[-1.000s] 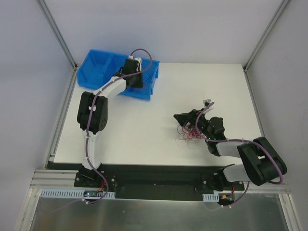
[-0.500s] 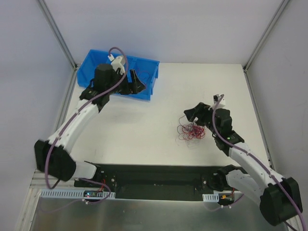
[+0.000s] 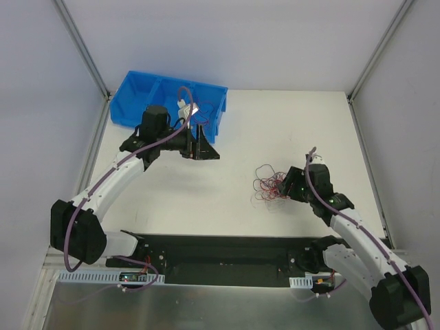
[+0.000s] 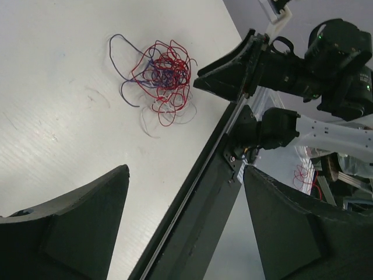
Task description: Untangle the cables
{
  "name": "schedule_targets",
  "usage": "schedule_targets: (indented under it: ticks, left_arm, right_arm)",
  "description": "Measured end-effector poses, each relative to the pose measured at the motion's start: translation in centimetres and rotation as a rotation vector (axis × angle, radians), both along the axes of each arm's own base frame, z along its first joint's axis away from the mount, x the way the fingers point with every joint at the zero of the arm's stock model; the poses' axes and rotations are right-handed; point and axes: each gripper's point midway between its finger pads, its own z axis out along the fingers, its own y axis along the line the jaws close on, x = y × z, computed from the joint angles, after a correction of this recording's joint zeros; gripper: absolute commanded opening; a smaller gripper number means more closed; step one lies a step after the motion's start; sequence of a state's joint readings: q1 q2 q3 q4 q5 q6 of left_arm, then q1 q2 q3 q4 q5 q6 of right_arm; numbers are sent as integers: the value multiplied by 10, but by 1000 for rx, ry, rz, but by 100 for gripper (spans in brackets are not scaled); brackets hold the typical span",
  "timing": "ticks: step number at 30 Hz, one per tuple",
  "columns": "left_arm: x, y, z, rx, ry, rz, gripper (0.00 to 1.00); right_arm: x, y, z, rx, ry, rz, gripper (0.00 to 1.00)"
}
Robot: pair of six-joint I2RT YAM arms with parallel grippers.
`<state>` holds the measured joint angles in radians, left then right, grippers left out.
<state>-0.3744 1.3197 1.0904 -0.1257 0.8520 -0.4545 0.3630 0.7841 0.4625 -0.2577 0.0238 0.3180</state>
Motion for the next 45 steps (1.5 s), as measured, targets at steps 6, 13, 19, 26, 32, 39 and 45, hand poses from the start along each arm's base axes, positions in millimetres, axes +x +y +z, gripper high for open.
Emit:
schedule_targets:
  ticks: [6, 13, 19, 26, 32, 39, 45]
  left_arm:
    - [-17, 2, 0, 12, -19, -32, 78]
    - [-30, 1, 17, -7, -87, -60, 77]
    - [-30, 1, 15, -4, -77, -60, 76]
    - [-29, 1, 13, -1, -70, -60, 81]
    - [-29, 1, 13, 1, -70, -58, 82]
    - [-28, 1, 12, 5, -77, -56, 82]
    - [-28, 1, 12, 5, -77, -56, 82]
  right_arm:
    - [-4, 5, -27, -64, 124, 89, 37]
    - [4, 5, -20, -101, 89, 129, 39]
    - [12, 8, -15, -110, 72, 155, 34]
    - [17, 11, -22, -119, 87, 168, 31]
    - [19, 12, -28, -137, 99, 197, 1]
    - [19, 9, 21, -140, 23, 199, 0]
    - [23, 9, 192, -77, -321, 184, 0]
